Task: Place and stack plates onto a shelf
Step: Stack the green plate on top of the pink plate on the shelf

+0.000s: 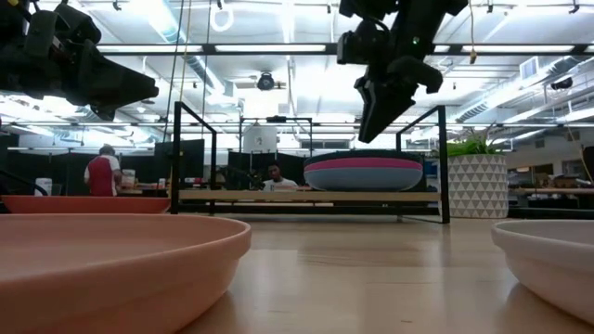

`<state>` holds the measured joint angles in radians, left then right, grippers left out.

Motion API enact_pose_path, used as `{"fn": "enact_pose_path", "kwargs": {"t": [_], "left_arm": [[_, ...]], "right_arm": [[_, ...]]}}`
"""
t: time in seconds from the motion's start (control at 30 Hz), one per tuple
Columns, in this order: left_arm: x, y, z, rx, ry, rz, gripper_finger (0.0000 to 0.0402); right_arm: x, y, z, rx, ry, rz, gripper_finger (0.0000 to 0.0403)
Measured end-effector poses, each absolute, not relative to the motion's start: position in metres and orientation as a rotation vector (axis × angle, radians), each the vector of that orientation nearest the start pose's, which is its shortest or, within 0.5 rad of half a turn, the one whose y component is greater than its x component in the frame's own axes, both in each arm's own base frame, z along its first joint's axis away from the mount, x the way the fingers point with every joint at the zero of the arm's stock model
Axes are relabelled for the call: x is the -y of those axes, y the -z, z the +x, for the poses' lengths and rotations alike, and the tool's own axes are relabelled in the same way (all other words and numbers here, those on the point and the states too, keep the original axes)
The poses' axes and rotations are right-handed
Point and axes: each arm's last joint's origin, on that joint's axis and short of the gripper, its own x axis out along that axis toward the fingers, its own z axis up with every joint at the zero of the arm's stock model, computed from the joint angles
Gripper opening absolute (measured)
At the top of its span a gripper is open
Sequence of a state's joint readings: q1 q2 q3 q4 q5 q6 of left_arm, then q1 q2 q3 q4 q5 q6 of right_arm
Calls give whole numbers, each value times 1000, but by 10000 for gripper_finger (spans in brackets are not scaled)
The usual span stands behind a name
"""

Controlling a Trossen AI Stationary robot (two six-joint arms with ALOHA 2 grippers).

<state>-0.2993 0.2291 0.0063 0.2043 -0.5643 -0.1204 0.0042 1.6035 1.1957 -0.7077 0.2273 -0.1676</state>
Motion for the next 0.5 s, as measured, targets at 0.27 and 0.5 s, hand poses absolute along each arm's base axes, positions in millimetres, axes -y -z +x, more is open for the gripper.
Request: {"fn": "enact_pose_path", "kwargs": {"t": [0.27, 0.5], "left_arm": [[17, -166, 107, 1, -266, -116, 119], [17, -167, 107, 7, -269, -115, 119]], "right_arm": [[-3, -222, 321, -1160, 157, -375, 82], [-2, -210, 317, -1175, 188, -402, 82]]}}
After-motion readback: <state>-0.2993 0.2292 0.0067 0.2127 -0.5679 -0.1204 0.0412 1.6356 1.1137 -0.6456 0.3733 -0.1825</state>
